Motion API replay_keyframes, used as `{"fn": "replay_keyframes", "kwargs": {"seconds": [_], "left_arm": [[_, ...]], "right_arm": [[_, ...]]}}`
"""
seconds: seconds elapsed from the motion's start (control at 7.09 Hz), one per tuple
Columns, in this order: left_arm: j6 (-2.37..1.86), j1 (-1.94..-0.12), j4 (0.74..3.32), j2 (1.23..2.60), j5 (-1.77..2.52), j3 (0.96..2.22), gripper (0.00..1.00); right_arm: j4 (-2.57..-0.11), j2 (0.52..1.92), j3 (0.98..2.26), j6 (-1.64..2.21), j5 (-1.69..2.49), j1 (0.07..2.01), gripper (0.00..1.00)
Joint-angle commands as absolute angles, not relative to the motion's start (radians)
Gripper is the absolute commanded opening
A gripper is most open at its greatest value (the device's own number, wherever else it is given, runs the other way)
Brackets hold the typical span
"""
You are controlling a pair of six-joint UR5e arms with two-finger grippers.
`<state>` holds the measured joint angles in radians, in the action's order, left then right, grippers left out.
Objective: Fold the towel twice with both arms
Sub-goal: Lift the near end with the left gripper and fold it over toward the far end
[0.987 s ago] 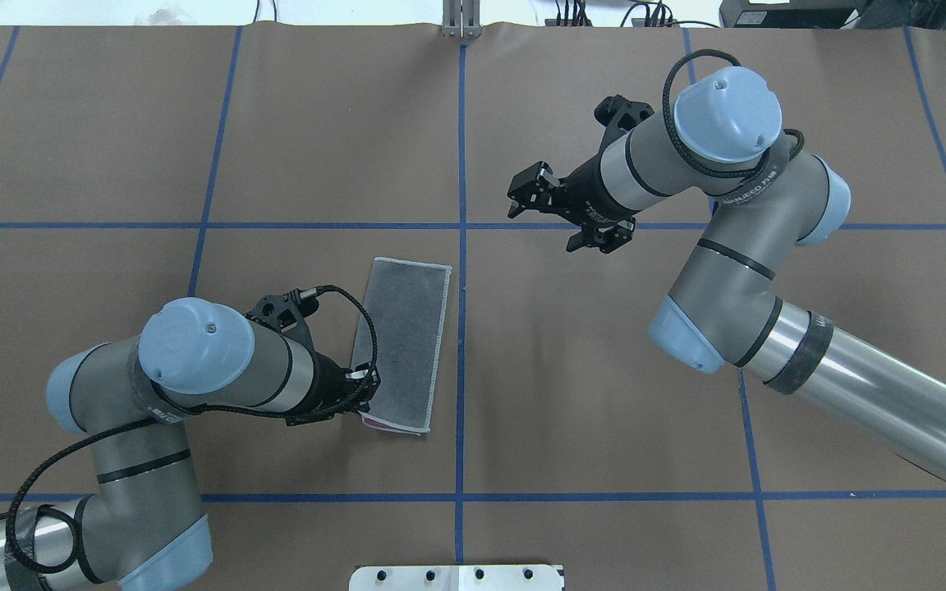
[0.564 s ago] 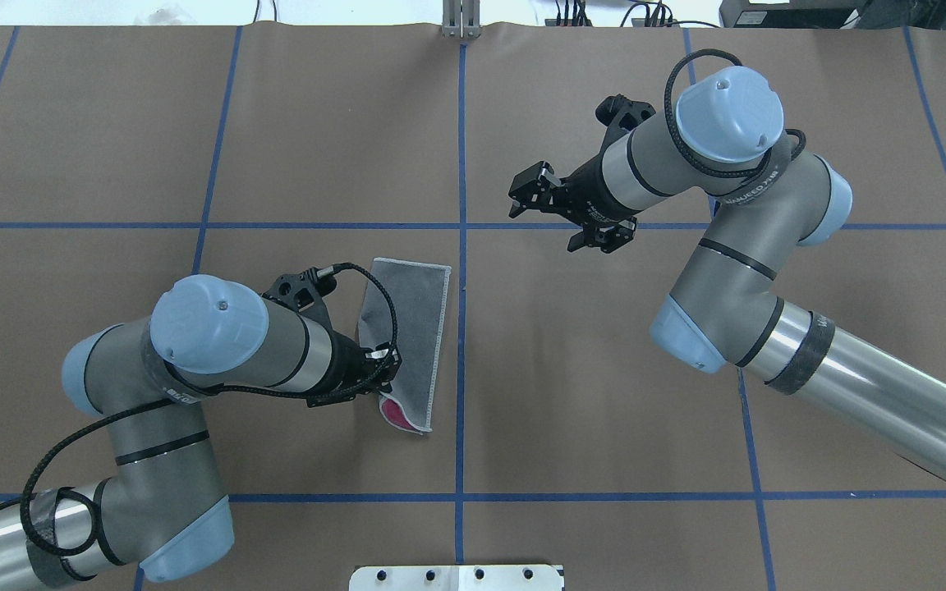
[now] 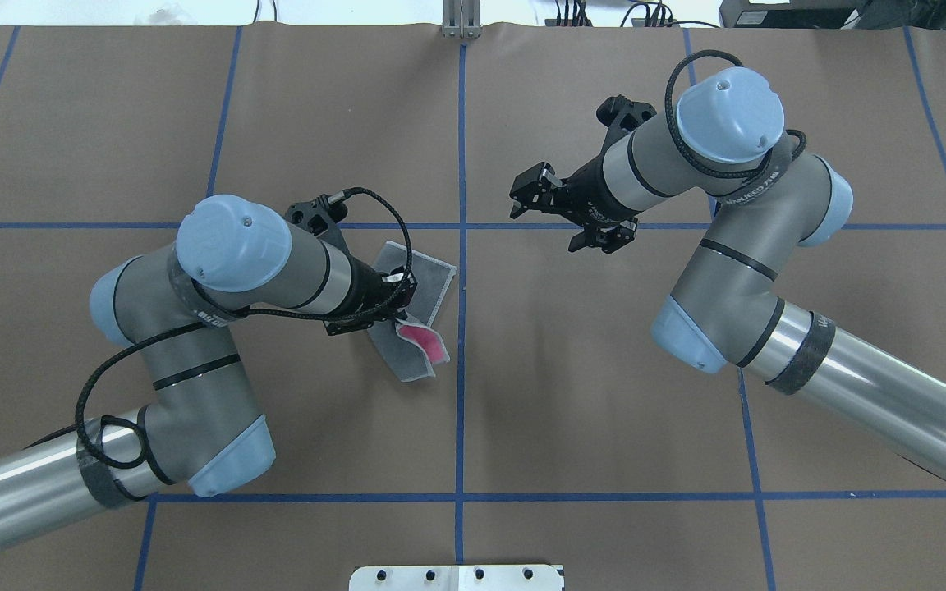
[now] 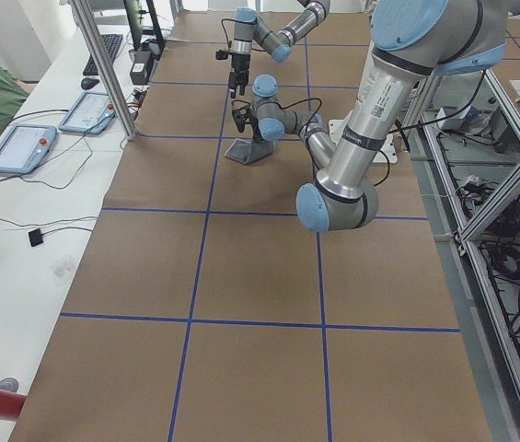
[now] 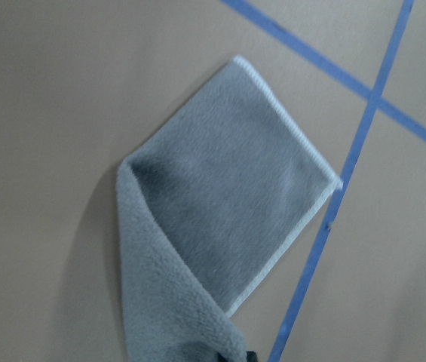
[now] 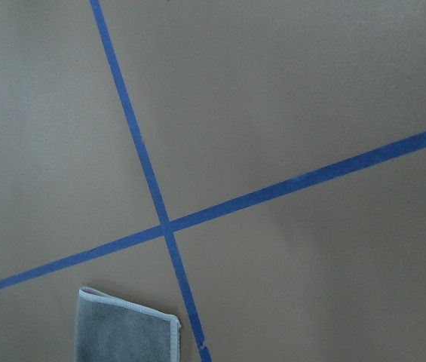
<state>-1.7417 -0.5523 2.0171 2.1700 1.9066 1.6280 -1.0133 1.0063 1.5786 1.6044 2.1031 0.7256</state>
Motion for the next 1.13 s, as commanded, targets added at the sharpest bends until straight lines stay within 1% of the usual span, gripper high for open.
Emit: {"fn": "replay_keyframes", "kwargs": {"seconds": [0.0,0.42,0.99], "left_arm": [[-1.743,-0.578,2.020,2.214,1.908,1.571,0.00],[-1.756,-0.600,2.049,2.212,1.940,1.569,0.00],[-1.786,-0.618,2.055,2.212,1.940,1.526,0.00]], "right_arm": [[-1.014,1.006,1.578,1.601,2.103,0.726,1.00],[-1.014,1.006,1.577,1.600,2.102,0.726,1.00],[-1.014,1.006,1.577,1.601,2.102,0.726,1.00]]}}
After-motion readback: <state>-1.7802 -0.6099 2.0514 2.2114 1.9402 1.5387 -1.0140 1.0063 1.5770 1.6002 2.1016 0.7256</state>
